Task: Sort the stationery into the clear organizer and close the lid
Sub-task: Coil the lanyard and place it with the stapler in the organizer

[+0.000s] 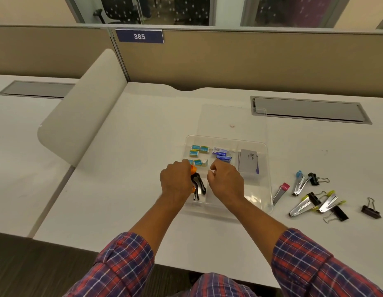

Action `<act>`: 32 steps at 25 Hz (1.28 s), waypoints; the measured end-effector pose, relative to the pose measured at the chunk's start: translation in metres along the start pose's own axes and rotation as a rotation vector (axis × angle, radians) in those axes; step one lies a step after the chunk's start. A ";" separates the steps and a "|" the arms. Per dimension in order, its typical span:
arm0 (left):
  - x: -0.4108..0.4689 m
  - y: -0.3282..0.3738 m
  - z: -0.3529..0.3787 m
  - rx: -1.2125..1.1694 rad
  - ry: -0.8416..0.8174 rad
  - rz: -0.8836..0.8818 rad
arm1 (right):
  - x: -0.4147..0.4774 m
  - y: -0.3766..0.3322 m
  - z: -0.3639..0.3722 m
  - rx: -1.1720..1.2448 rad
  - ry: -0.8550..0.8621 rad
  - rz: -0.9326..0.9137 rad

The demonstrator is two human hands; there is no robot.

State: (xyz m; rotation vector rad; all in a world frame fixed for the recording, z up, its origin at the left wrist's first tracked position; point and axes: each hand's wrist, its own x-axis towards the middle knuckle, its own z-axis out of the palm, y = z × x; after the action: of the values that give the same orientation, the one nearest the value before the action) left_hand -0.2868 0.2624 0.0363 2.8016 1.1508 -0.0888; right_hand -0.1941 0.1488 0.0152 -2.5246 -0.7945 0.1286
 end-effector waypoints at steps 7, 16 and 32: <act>-0.010 0.015 0.019 0.267 -0.049 0.092 | -0.003 0.019 -0.004 0.040 -0.041 -0.045; -0.003 0.012 0.024 0.293 0.014 0.074 | -0.006 0.035 -0.005 0.038 -0.035 -0.103; -0.007 0.010 0.034 0.282 0.061 0.204 | -0.007 0.045 -0.018 0.040 -0.051 -0.123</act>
State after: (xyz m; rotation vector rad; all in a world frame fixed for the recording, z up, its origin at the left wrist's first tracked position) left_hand -0.2854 0.2466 0.0041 3.1728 0.9208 -0.1608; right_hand -0.1729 0.1051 0.0094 -2.4361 -0.9547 0.1662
